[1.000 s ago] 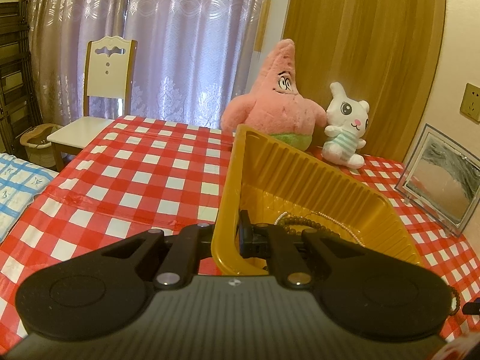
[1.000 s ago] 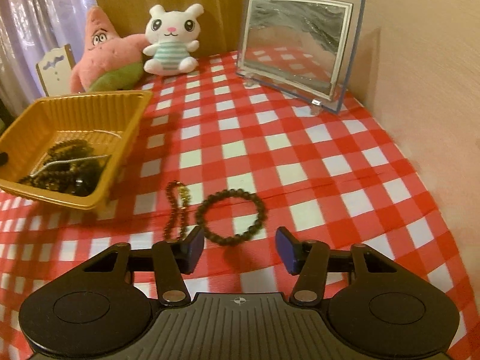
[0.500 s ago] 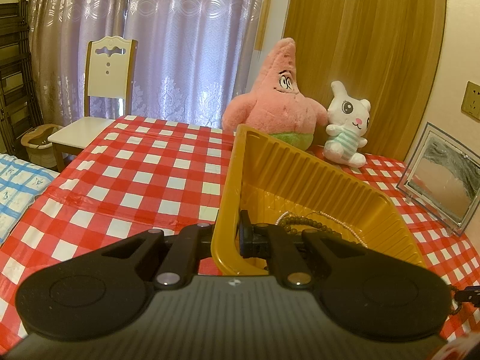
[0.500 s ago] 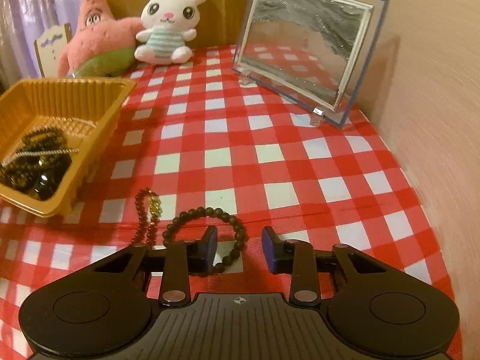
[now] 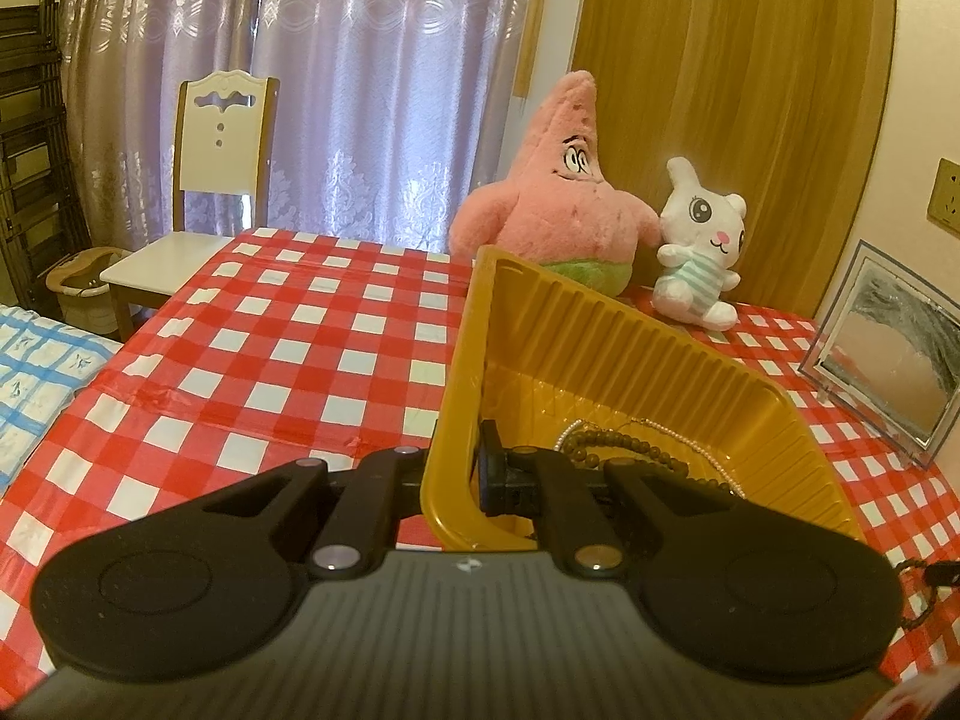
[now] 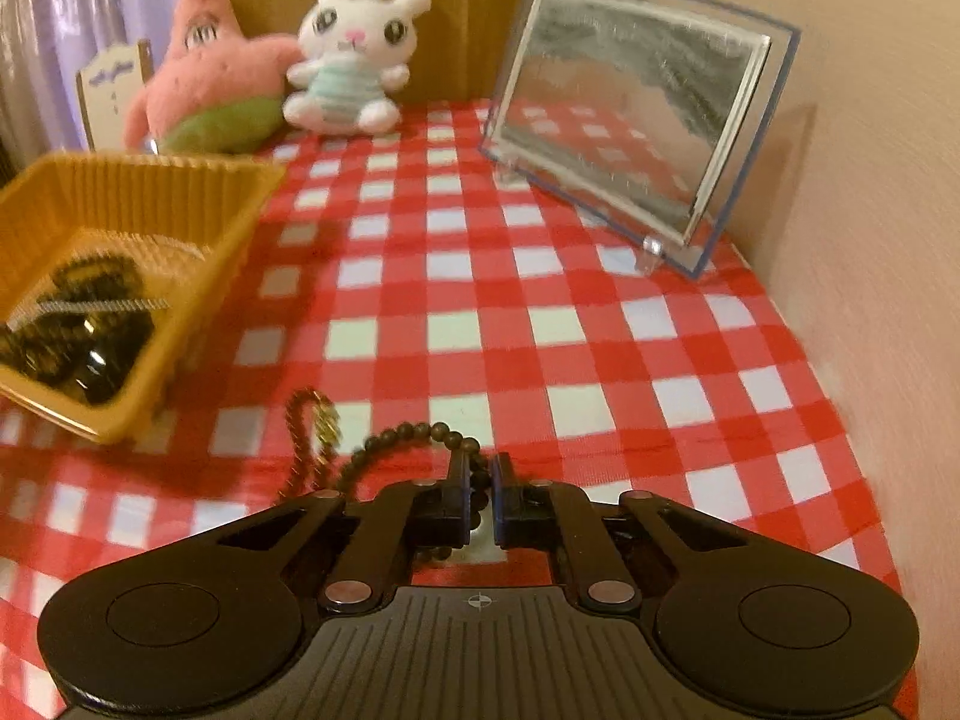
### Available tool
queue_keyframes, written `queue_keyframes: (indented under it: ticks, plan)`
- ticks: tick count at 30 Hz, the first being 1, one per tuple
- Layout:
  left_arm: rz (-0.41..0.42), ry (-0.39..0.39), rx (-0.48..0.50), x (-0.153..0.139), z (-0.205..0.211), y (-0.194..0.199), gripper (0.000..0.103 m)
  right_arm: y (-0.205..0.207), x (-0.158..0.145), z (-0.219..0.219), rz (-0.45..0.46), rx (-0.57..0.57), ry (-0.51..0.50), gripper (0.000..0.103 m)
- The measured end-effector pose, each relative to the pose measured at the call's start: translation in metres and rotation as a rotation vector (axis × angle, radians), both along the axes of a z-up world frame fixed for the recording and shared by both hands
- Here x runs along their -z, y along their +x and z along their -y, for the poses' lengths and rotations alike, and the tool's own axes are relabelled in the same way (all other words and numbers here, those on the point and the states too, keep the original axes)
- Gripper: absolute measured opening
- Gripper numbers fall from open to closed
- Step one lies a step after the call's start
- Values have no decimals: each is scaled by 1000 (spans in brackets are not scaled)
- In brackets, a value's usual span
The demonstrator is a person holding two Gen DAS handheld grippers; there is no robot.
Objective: Organize jewelry
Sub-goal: 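Close the right tool on the dark bead bracelet, then carry the dark bead bracelet with the right tool over the tray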
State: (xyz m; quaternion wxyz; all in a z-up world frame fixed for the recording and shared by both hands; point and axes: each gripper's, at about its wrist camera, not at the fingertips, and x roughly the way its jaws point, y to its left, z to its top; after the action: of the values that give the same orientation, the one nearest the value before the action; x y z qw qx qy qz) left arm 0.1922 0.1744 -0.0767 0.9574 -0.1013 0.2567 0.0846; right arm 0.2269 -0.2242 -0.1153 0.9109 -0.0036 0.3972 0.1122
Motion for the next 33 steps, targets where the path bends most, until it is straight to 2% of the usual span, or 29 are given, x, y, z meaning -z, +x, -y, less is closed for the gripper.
queue_keyframes:
  ticks: [10, 16, 21, 27, 30, 33]
  plan:
    - [3, -2, -1, -1, 1, 0, 7, -11, -73, -13, 129, -74, 163, 7]
    - [4, 0, 0, -1, 1, 0, 7, -3, -99, -47, 141, -185, 321, 7]
    - [5, -4, -1, -2, 2, -1, 7, 6, -95, -102, 115, -317, 379, 7]
    - [7, -8, -2, -3, 4, -1, 7, 19, -92, -160, 82, -429, 496, 7]
    - [8, -9, -2, -4, 4, -1, 6, 28, -82, -180, 60, -450, 477, 7]
    - [7, -9, -2, -3, 4, -1, 6, 37, -65, -193, 10, -417, 427, 7]
